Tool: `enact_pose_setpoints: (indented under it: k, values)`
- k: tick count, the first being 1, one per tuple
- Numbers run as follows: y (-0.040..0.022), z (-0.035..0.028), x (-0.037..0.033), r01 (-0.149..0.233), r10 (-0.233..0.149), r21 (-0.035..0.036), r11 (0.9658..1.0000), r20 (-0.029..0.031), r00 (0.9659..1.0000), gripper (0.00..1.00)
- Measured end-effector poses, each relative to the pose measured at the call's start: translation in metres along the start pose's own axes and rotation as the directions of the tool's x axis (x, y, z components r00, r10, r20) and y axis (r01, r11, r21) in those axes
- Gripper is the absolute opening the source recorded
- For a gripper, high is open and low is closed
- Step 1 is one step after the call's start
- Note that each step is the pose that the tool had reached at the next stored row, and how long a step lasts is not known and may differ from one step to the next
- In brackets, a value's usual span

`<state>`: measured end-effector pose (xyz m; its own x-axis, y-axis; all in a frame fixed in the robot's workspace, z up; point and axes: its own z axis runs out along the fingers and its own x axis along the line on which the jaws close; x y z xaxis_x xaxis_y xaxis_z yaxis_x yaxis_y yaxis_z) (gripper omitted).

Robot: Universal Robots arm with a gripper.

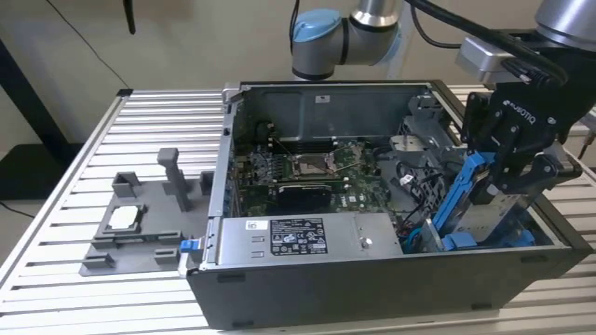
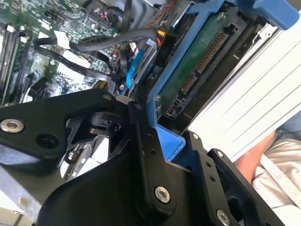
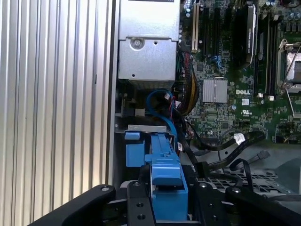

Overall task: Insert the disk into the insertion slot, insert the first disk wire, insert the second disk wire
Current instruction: 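Insert the disk into the insertion slot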

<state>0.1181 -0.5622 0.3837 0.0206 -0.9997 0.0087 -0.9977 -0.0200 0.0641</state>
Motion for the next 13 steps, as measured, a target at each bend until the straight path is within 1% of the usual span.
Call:
enact_pose_setpoints:
  k: [6, 8, 9, 13]
  values:
    - [0.0000, 0.0000, 0.0000, 0.000, 0.000, 0.0000, 1.0000, 0.0001, 1.0000, 0.40]
    - [0.0000, 0.0000, 0.0000, 0.000, 0.000, 0.0000, 1.0000, 0.0001, 1.0000, 0.42]
    - [0.0000, 0.0000, 0.0000, 0.000, 0.000, 0.0000, 1.0000, 0.0001, 1.0000, 0.49]
    - [-0.0001, 0.0004, -0.0025, -0.001, 0.001, 0.0003, 1.0000, 0.0016, 1.0000, 0.49]
